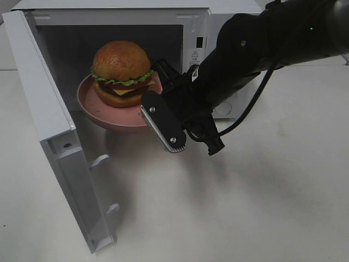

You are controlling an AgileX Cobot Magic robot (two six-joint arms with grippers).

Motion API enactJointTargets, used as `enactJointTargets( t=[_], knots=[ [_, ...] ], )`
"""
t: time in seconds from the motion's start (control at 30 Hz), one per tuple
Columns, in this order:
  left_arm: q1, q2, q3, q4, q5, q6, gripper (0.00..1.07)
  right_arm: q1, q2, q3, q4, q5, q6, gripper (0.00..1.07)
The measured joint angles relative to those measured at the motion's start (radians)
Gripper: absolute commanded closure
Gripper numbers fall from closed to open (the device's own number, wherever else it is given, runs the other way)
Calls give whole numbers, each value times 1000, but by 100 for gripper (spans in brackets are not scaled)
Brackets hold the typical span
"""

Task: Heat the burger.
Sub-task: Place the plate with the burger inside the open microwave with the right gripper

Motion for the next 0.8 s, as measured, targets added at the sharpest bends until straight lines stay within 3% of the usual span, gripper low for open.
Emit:
enactJointTargets(
  t=[0.8],
  knots=[
    [0,0,0,0,0,0,6,0,192,-278,-178,79,249,107]
  ],
)
